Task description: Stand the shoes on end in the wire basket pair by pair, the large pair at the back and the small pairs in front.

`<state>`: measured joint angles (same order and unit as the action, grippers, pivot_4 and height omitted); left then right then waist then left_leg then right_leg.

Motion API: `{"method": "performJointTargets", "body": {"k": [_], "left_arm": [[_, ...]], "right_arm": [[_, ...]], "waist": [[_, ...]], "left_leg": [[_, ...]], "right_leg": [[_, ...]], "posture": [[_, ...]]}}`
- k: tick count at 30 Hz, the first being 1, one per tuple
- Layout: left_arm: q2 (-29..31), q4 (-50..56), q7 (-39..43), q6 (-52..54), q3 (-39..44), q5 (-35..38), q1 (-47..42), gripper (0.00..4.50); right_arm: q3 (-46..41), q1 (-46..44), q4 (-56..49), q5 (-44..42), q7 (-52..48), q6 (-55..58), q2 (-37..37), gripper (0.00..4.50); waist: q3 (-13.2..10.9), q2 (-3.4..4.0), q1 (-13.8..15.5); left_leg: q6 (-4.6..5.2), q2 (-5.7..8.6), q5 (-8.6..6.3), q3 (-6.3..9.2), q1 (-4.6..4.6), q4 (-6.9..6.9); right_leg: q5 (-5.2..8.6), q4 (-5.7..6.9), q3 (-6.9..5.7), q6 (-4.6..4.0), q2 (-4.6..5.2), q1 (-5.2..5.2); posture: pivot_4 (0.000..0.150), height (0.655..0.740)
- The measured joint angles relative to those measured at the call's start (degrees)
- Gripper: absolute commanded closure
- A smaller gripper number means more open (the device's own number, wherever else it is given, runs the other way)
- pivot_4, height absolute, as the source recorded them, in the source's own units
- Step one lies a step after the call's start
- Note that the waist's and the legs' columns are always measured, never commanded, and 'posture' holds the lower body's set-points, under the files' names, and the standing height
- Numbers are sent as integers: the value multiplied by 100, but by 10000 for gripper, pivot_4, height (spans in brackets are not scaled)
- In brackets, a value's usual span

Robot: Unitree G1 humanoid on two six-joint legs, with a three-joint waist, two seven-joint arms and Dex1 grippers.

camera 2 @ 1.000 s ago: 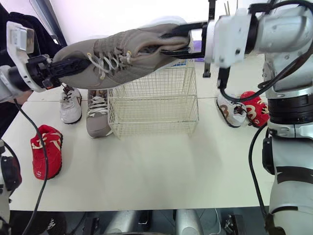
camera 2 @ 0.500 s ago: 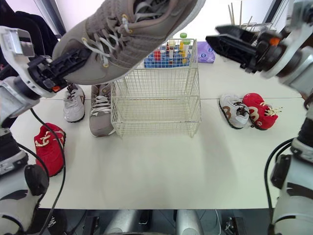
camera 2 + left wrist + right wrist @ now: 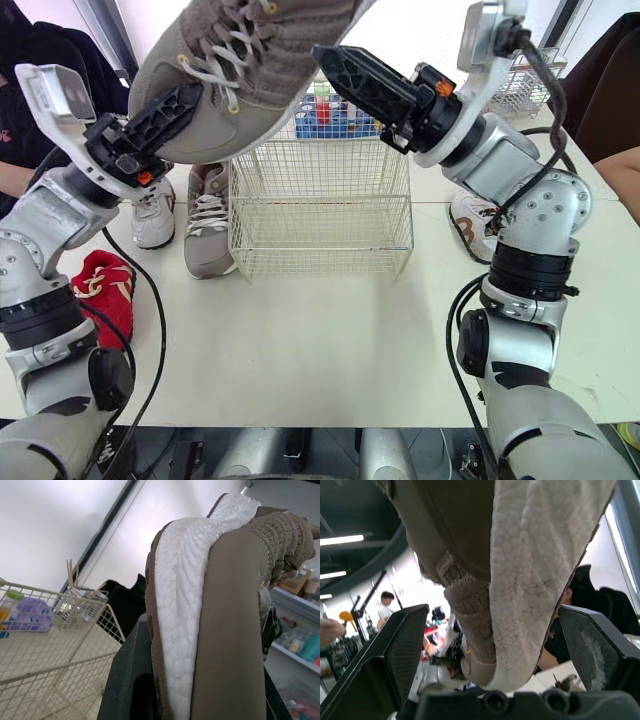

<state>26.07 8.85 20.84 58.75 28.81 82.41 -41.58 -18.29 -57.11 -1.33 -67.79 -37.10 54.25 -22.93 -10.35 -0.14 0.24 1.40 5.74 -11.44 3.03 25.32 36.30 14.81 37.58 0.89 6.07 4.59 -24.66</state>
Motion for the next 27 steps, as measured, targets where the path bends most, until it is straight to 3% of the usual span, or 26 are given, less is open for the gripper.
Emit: {"method": "performJointTargets", "body": {"k": [13, 16, 20, 23, 27], "left_arm": [[-75, 374, -843, -474, -277, 754, 592, 38776], [-20, 491, -952, -571, -338, 924, 709, 38776], [-8, 633, -1028, -687, -449, 1065, 898, 38776], [115, 724, -1069, -788, -509, 1091, 990, 38776], [534, 850, -1002, -723, -618, 1089, 1075, 18620]], "right_arm": [[361, -385, 407, 820, -1, -868, 224, 261], [357, -386, 438, 822, -91, -872, 253, 8781], [345, -387, 516, 817, -117, -849, 265, 24820], [349, -388, 523, 811, -119, -790, 264, 27036], [397, -533, 605, 826, -183, -674, 143, 27038]], "waist": [[0, 0, -47], [0, 0, -86], [0, 0, -101], [0, 0, -99], [-1, 1, -93]], "left_leg": [[0, 0, 0, 1, 0, -3], [1, 0, -1, 2, -1, -4], [1, 0, 0, 2, -1, -7], [1, 0, -1, 2, -1, -6], [2, 0, -2, 1, 0, -7]], "right_leg": [[0, 0, 0, 0, -2, -1], [0, 0, 0, 0, -2, -1], [0, 0, 0, 0, -2, -2], [0, 0, 1, 0, -2, -2], [0, -2, 1, 0, -2, -3]], "posture": [[1500, 7400], [1500, 7400], [1500, 7400], [1500, 7400], [1500, 7400]]}}
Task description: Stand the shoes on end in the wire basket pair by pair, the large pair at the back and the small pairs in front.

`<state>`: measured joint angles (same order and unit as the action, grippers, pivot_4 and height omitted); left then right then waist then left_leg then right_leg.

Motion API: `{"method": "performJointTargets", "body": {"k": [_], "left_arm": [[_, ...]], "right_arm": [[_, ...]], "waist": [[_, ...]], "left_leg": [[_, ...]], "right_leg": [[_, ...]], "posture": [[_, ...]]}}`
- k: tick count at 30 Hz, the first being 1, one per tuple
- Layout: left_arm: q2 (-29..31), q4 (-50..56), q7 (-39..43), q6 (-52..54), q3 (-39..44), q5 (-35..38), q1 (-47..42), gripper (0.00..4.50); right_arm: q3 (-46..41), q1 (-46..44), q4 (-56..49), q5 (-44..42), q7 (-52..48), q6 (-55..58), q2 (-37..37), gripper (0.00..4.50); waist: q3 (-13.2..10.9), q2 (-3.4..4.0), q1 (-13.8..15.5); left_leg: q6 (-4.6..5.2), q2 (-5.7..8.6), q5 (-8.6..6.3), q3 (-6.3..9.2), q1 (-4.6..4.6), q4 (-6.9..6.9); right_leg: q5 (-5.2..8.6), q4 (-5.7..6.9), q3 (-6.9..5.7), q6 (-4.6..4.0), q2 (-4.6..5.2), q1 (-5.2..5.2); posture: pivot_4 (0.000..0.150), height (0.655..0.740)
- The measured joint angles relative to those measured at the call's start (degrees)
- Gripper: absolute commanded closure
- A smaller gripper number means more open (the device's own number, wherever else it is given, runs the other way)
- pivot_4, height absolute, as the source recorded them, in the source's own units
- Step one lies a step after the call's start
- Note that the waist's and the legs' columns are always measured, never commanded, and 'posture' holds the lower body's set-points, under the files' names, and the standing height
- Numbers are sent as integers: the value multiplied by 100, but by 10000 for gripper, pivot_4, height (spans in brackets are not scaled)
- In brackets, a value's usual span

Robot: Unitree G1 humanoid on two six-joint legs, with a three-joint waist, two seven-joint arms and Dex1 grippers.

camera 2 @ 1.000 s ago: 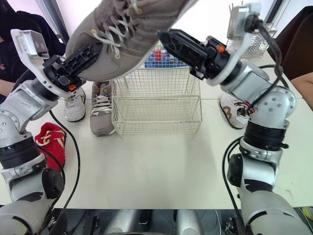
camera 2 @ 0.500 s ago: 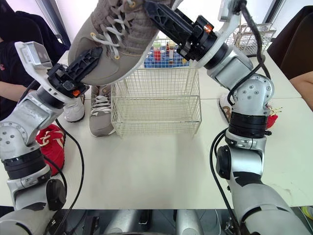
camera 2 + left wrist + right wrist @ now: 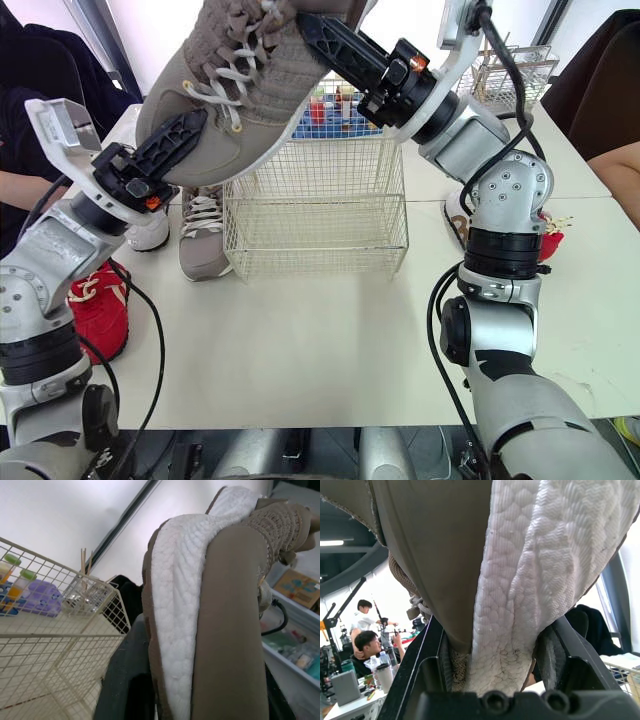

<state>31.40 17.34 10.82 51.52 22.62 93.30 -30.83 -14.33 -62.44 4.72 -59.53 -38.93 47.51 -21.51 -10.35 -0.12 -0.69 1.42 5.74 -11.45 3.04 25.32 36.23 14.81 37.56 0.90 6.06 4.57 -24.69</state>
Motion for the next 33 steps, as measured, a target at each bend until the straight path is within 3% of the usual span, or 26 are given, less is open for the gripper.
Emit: {"method": "performJointTargets", "body": {"k": [3, 4, 9, 11, 15, 19, 27, 33], "left_arm": [[474, 46, 227, 106, -65, -144, 130, 2994], [603, 55, 307, 144, -72, -212, 146, 703], [1356, 187, 976, 167, -93, -896, 491, 703], [1539, 164, 1184, 148, -69, -1172, 661, 703], [1576, 171, 1335, 66, -9, -1426, 814, 703], [1536, 417, 1310, -42, 31, -1534, 927, 703], [1457, 682, 1158, -199, 158, -1532, 1156, 703], [1437, 769, 1066, -284, 177, -1528, 1241, 703]], "right_arm": [[168, -323, 93, 119, -371, 88, -309, 27038], [197, -412, 137, 156, -488, 86, -406, 27038], [758, -1384, 1340, 1018, -1931, -331, -1273, 27038], [1069, -2104, 2423, 1674, -2793, -1022, -1570, 27038], [1381, -3493, 4661, 2868, -3831, -2581, -1751, 27038], [1495, -4226, 6117, 3767, -4262, -3882, -1706, 27038], [1778, -4328, 7074, 5195, -4304, -5283, -1561, 27038], [1779, -4326, 7202, 5669, -4271, -5627, -1505, 27038]], "waist": [[0, 0, -11], [0, 0, -8], [-2, 3, -3], [-4, 6, -13], [-4, 6, -35], [-4, 6, -49], [-8, 13, -44], [-9, 15, -41]], "left_leg": [[3, 0, -2, 0, 0, -8], [3, 0, -2, 0, -1, -8], [23, 0, -15, -3, -1, -12], [24, 0, -16, -6, 0, -17], [21, -1, -18, -7, 0, -31], [-16, -1, -10, -10, 0, -41], [-37, -1, 0, -11, 2, -47], [-42, 0, 3, -10, 2, -51]], "right_leg": [[1, -2, 0, -1, -1, -4], [1, -2, 1, -1, -1, -3], [1, -12, 1, -2, 0, -3], [1, -18, 2, -2, 0, -4], [1, -27, 3, -2, 0, -8], [1, -31, 8, -2, 1, -13], [1, -23, 11, -2, 0, -23], [1, -23, 11, -2, -2, -25]], "posture": [[1500, 7400], [1500, 7400], [1500, 7400], [1500, 7400], [1500, 7400], [1500, 7400], [1500, 7400], [1500, 7400]]}}
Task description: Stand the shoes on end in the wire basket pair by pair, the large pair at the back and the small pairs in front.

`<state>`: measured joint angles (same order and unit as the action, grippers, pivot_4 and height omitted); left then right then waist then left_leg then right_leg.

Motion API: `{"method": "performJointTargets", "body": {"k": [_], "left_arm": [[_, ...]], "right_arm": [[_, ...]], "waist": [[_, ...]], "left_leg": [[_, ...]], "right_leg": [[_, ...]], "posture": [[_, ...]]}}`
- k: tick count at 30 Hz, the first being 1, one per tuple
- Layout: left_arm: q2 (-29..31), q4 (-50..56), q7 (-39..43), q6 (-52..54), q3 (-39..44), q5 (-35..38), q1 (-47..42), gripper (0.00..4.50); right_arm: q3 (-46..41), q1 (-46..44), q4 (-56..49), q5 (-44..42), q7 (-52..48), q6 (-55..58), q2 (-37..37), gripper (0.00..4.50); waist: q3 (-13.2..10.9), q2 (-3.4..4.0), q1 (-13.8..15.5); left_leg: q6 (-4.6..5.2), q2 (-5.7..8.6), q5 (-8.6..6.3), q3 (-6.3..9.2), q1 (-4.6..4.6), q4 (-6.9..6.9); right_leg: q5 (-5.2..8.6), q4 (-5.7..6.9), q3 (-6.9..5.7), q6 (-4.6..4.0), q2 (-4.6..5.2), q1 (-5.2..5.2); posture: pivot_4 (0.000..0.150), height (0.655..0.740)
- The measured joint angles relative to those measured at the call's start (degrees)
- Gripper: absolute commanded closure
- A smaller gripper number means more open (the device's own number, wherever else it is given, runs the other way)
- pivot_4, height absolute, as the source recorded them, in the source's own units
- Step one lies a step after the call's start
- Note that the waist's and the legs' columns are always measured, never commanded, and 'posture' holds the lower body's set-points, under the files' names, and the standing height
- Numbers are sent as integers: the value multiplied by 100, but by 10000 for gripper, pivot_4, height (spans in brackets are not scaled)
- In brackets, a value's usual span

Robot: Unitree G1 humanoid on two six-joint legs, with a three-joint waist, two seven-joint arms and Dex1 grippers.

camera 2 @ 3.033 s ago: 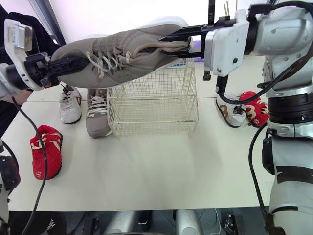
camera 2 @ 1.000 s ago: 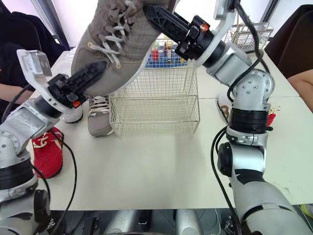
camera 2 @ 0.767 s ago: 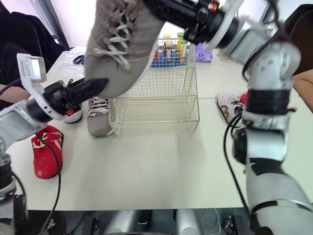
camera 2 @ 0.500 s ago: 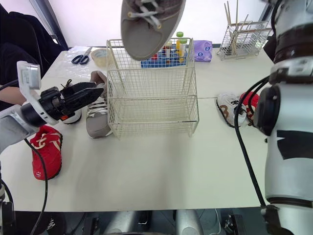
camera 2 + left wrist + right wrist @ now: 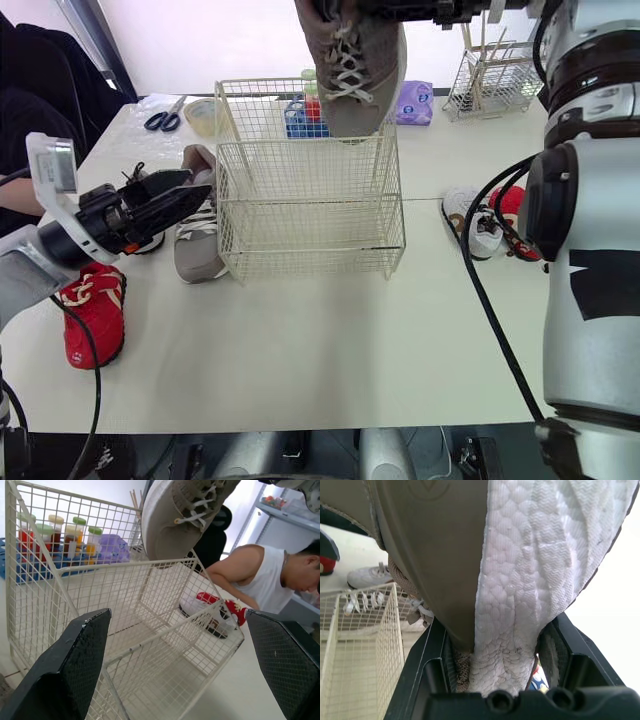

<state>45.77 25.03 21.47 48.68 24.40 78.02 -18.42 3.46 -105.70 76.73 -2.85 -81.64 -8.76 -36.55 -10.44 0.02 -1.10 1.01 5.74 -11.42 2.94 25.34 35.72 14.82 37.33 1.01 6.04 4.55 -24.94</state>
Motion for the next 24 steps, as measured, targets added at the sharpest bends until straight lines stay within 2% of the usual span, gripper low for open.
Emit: {"method": "performJointTargets", "body": {"k": [7, 24], "left_arm": [[-92, 44, -73, -71, -1, 3, -1, 703], [-104, 216, -289, -75, -2, 20, -5, 703]], "right_arm": [[-69, 232, 0, 262, -140, -50, 156, 27038], [49, 954, -8, 936, 351, -467, 328, 27038]], "waist": [[0, 0, 4], [3, -6, 61]], "left_leg": [[1, 0, 2, 1, -1, 2], [0, 9, 1, 24, -7, 30]], "right_leg": [[0, 3, -1, 0, 0, 3], [0, 2, -13, 0, -1, 34]], "posture": [[1500, 7400], [1500, 7400]]}}
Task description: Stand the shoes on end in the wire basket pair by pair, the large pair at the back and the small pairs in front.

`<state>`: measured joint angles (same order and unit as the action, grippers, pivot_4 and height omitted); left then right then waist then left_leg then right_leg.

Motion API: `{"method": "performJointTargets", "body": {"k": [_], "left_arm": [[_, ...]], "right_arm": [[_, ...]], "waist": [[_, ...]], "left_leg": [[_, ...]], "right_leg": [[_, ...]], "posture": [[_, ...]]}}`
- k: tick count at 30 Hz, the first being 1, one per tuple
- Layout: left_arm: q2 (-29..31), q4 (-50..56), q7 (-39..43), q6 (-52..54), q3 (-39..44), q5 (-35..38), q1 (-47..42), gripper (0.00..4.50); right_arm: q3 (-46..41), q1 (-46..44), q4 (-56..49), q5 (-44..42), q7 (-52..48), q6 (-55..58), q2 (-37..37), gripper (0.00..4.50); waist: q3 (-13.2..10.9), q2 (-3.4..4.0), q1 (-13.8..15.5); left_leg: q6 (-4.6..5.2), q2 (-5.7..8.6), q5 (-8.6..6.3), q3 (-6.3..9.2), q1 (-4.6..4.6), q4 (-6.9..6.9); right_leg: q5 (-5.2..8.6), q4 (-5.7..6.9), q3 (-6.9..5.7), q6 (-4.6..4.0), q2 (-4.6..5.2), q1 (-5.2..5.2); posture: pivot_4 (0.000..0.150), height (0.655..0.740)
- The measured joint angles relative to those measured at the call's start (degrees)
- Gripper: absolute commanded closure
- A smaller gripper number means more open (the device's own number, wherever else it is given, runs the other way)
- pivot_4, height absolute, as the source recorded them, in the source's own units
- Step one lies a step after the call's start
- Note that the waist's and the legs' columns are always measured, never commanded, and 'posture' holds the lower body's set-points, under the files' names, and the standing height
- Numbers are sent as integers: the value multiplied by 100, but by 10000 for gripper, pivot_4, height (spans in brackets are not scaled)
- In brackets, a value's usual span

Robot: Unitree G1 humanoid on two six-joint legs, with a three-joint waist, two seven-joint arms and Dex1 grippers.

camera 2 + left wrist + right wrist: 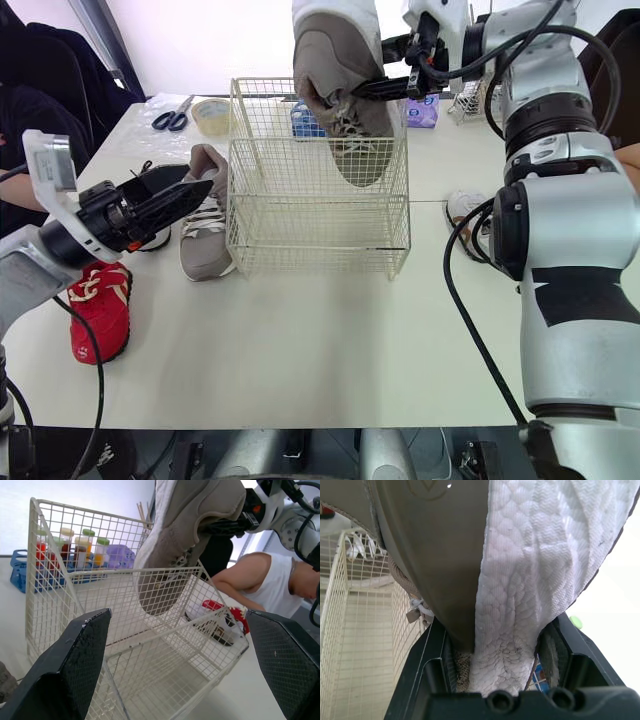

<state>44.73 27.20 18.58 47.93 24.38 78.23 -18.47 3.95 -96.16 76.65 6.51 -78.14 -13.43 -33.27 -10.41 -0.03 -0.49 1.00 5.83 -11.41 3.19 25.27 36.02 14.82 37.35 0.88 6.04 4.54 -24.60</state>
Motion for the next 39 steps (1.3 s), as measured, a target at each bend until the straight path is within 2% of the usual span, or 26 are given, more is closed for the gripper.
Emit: {"method": "performJointTargets", "body": {"k": [5, 10, 11, 24, 30, 33, 35, 39], "left_arm": [[-1, 1, -5, -2, -14, -4, -31, 703], [-5, 2, 1, -6, -85, -15, -60, 0], [-5, 2, 6, -6, -94, -18, -81, 0], [-47, -18, 135, -11, -203, -182, -245, 0], [129, -143, 304, -115, -194, -679, -206, 0], [540, -624, 334, -164, -90, -1256, -285, 0], [753, -1153, 280, -211, -96, -1683, -600, 0], [933, -2259, 240, -232, -288, -2431, -1500, 0]], "right_arm": [[14, 76, -1, 80, 17, -59, 0, 27038], [31, 96, -8, 201, -33, -72, -25, 1989], [54, 145, 1, 247, -68, -60, -43, 327], [137, 84, -12, 632, 141, -330, -526, 327], [5, -88, -168, 502, -45, -519, -859, 327], [-366, -72, -517, -155, -828, -88, -924, 327], [-469, 160, -1304, -893, -1234, 469, -966, 327], [-486, 1349, -3651, -2395, -1401, 1985, -970, 327]], "waist": [[1, -1, 10], [1, -2, -4], [1, -2, -11], [-1, 2, -48], [-1, 2, -49], [-4, 8, -59], [-4, 7, -51], [-2, 7, -13]], "left_leg": [[0, 7, 0, 11, -1, 4], [0, 8, 0, 12, -3, 3], [0, 8, 0, 12, -3, 3], [6, 5, 8, 7, -1, -8], [5, 4, 8, 7, -2, -8], [7, 2, 9, 7, -2, -11], [7, -1, 9, 11, -3, -10], [13, 4, 7, 11, -3, -1]], "right_leg": [[0, 0, 0, 0, 1, 5], [0, 0, 0, 0, 0, 7], [0, 0, 0, 0, 0, 7], [0, 4, 4, 0, -2, -6], [0, 4, 4, 0, -3, -5], [0, 5, 4, 0, -5, -7], [0, 8, 2, 0, -7, -6], [0, 11, 1, 1, -1, -2]], "posture": [[1500, 7400], [1500, 7400], [1500, 7400], [1500, 7400], [1500, 7400], [1500, 7400], [1500, 7400], [1500, 7400]]}}
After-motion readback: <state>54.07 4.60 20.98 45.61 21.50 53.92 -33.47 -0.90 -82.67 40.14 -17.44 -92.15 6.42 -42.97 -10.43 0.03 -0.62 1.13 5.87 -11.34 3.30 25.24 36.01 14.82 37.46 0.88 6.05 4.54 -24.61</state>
